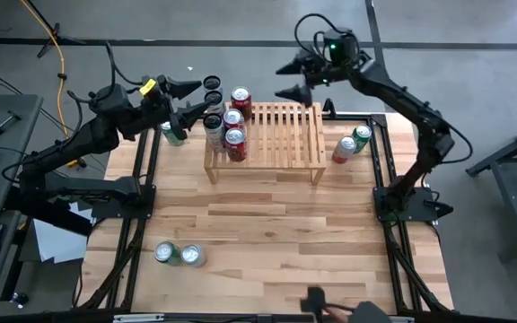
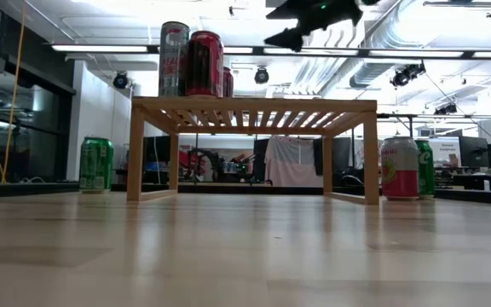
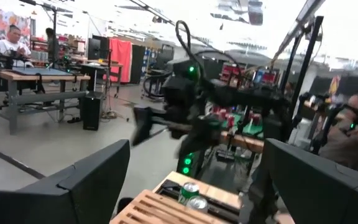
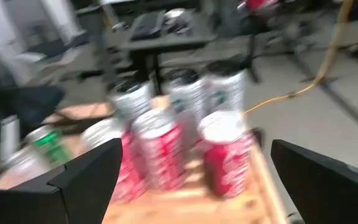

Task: Place canned beverage on shelf
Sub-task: Put the bottom left green soda can on the shelf

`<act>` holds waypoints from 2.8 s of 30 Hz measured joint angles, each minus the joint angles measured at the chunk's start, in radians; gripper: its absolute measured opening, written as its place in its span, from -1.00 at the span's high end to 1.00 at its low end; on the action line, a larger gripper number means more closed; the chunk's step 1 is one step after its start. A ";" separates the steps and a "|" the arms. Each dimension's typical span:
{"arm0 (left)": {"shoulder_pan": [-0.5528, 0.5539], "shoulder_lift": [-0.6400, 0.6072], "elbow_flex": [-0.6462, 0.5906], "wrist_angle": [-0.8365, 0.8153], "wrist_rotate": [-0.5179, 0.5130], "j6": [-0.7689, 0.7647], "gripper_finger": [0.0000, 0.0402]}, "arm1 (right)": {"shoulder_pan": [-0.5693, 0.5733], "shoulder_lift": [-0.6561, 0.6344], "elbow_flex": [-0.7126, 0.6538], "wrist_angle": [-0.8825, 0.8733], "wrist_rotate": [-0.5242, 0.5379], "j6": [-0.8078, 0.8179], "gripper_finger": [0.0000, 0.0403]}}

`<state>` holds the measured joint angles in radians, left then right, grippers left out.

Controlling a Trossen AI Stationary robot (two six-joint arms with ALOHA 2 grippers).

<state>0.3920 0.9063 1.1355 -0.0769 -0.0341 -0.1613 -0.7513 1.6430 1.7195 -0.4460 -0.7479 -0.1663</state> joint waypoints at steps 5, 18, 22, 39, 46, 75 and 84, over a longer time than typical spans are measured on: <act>0.002 -0.009 0.000 -0.037 0.004 0.036 -0.79 | 0.007 -0.073 0.000 -0.254 -0.089 -0.123 -0.97; 0.103 -0.014 0.000 -0.102 0.171 0.066 -0.79 | 0.048 -0.132 0.000 -0.594 -0.027 -0.147 -0.97; 0.125 -0.023 0.000 -0.112 0.188 0.082 -0.79 | 0.060 -0.167 0.000 -0.628 0.082 -0.086 -0.97; 0.143 -0.034 -0.001 -0.040 0.201 -0.077 -0.79 | 0.319 -0.911 -0.886 0.281 0.511 0.502 -0.97; 0.000 -0.027 -0.001 -0.020 0.115 -0.239 -0.79 | 0.395 -0.987 -0.999 0.380 0.581 0.514 -0.97; -1.170 0.217 0.233 -1.282 -0.273 -0.782 -0.79 | 0.542 -0.884 -0.999 0.407 0.722 0.641 -0.97; -1.376 0.289 0.218 -1.286 -0.331 -0.916 -0.79 | 0.545 -0.800 -0.999 0.406 0.721 0.657 -0.97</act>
<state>-0.9839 1.1950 1.3532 -1.3625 -0.3649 -1.0771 -0.2066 0.8432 0.7204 -0.0402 -0.0265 0.4907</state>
